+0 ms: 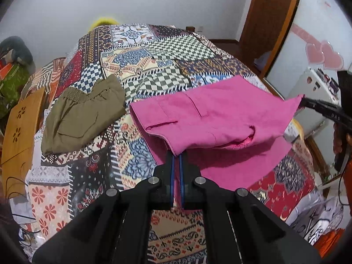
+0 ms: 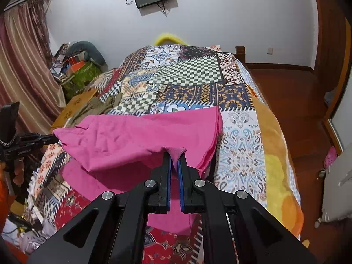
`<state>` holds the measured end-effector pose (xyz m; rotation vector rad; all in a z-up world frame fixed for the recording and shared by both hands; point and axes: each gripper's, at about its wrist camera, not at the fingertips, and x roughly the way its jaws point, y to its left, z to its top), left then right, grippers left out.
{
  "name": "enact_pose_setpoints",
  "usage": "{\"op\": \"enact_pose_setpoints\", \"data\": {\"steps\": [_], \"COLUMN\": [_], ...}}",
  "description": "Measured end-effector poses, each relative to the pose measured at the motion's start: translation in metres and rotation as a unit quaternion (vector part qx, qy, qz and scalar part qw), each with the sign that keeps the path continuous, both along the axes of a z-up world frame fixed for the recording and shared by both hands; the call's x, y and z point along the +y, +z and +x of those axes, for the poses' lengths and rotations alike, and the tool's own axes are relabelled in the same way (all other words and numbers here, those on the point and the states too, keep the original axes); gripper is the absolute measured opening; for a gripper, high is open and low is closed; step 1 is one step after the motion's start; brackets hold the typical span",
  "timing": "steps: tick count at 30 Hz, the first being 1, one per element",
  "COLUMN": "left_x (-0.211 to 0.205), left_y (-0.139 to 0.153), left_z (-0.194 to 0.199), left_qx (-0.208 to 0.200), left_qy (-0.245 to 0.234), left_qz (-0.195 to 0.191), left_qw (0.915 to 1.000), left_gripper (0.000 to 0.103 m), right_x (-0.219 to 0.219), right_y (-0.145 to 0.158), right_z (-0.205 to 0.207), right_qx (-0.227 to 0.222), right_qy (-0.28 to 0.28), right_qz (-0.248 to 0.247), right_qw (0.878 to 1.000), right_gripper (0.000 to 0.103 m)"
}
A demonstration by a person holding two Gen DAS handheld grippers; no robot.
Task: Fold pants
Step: 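Grasp the trousers' edge with both grippers, lift and fold it over the other half, then open both grippers and release the folded trousers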
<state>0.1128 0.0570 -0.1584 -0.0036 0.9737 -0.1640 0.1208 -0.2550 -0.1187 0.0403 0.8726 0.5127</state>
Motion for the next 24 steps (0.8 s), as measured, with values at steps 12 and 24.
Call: {"op": "enact_pose_setpoints", "data": {"steps": [12, 24], "left_x": [-0.004, -0.004], "left_y": [-0.02, -0.043], "left_z": [-0.014, -0.026], "left_qx": [0.019, 0.043], "left_qy": [-0.007, -0.001], "left_qz": [-0.001, 0.02], "left_qw": [0.9998, 0.9989], "left_gripper": [0.004, 0.004], "right_x": [-0.011, -0.01], "right_y": [-0.024, -0.057], "right_z": [-0.016, -0.02], "right_qx": [0.032, 0.085], "right_qy": [-0.015, -0.009], "right_qz": [-0.009, -0.043], "right_qw": [0.999, 0.995], "right_gripper": [0.005, 0.006]}}
